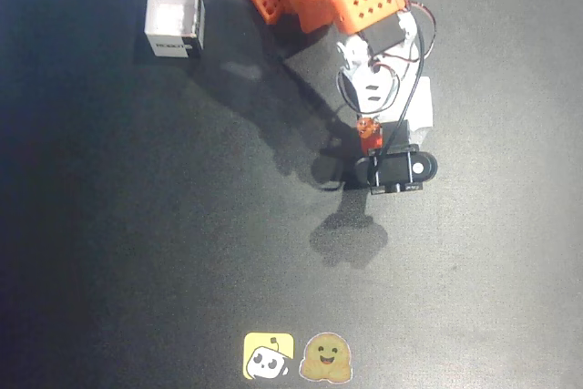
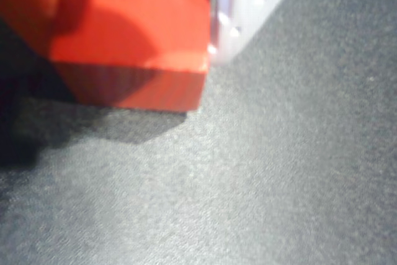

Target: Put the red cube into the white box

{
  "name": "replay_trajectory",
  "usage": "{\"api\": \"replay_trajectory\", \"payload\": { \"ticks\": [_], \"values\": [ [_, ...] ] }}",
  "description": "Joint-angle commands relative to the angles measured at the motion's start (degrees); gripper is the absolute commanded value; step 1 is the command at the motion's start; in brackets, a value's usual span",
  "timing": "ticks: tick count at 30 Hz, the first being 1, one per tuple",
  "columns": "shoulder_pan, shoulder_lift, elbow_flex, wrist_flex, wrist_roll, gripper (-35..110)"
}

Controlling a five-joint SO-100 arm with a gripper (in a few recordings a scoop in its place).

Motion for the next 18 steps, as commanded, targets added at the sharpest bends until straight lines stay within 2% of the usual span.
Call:
{"api": "replay_trajectory", "payload": {
  "ticks": [1, 4, 9, 14, 18],
  "values": [
    [1.41, 1.67, 0.09, 0.35, 0.79, 0],
    [2.81, 3.96, -0.62, 3.25, 1.05, 0],
    [9.32, 12.22, -4.66, 16.44, 1.05, 0],
    [20.04, 21.8, -7.65, 28.65, 1.76, 0],
    [32.52, 25.31, -13.97, 41.04, 2.46, 0]
  ]
}}
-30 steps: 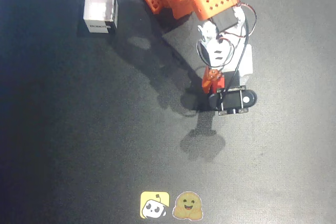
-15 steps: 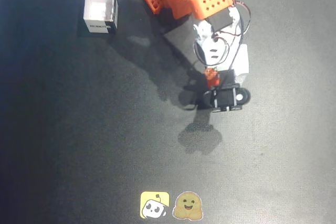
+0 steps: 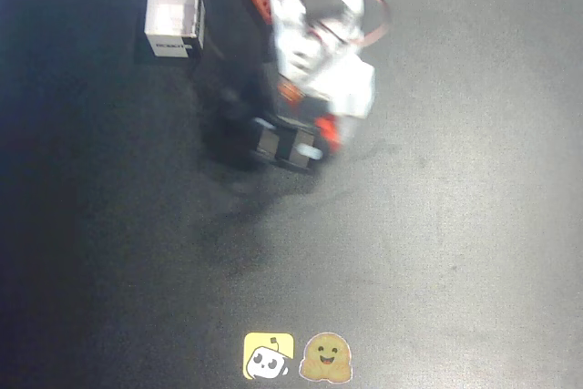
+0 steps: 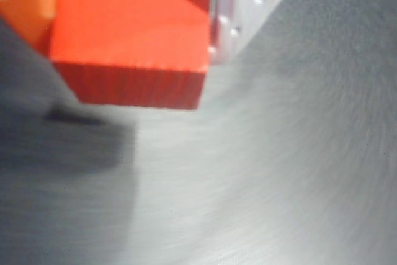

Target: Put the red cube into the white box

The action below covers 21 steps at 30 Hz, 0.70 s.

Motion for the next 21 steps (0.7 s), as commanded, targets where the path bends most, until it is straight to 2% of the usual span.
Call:
{"api": "replay_trajectory", "payload": {
  "ticks": [1, 8, 10, 14, 21],
  "values": [
    [11.25, 4.04, -6.5, 10.11, 0.44, 0],
    [36.56, 7.73, -9.93, 24.08, -0.88, 0],
    [44.74, 7.73, -10.72, 26.54, -4.48, 0],
    [61.0, 7.21, -10.72, 27.77, -13.18, 0],
    [79.63, 0.26, -12.74, 26.37, -24.43, 0]
  ]
}}
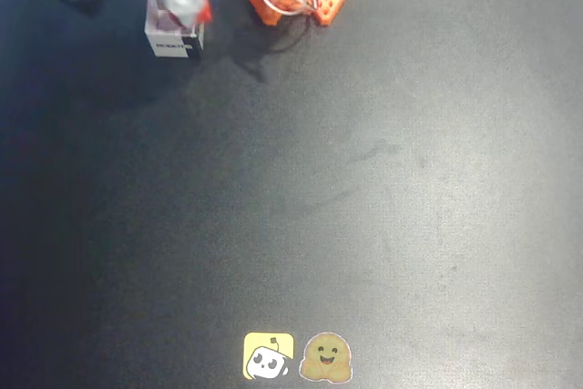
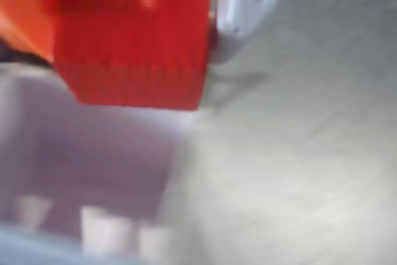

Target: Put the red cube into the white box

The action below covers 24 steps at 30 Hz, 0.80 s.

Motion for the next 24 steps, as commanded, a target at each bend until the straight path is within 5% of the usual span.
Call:
{"api": "replay_trajectory", "payload": {
  "ticks": [1, 13, 19, 24],
  "values": [
    [6.86, -3.96, -4.04, -1.23, -4.04, 0],
    [7.73, -9.93, -5.89, -4.83, -2.9, 0],
    [7.38, -10.11, -6.59, -4.66, -4.31, 26],
    [7.91, -11.25, -7.21, -4.48, -5.98, 28]
  ]
}}
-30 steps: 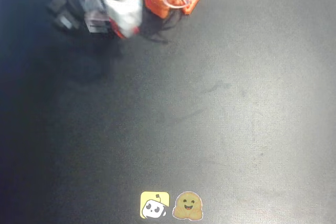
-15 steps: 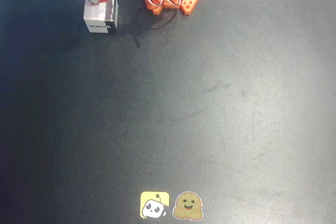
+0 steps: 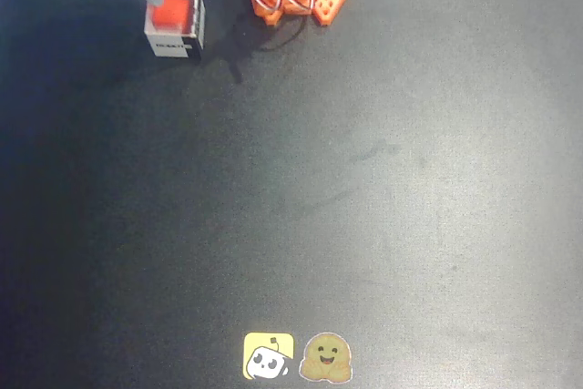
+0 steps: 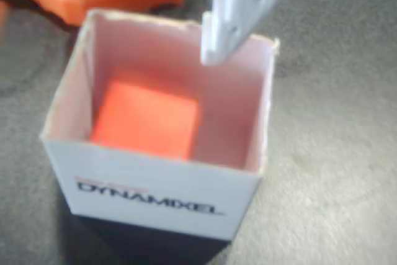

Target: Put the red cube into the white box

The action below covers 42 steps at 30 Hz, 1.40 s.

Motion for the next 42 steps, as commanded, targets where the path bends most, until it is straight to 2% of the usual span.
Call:
{"api": "replay_trajectory", "payload": {
  "ticks": [1, 3, 7, 11, 14, 20, 28, 35, 42],
  "values": [
    [0.44, -0.09, -2.72, -0.18, -0.7, 27],
    [0.44, -0.18, -3.16, 0.09, -0.79, 22],
    [0.53, 0.62, -3.34, -0.26, -3.25, 0],
    [-0.35, 3.25, -2.9, -4.48, -9.32, 0],
    [-3.08, 4.48, -2.81, -7.65, -17.93, 0],
    [-21.88, 10.9, -0.44, -14.15, -20.04, 0],
    [-49.57, 30.32, 15.29, -26.54, -25.93, 0],
    [-60.38, 42.1, 22.24, -26.72, -30.94, 0],
    [-67.41, 61.0, 34.01, -25.49, -30.76, 0]
  ]
}}
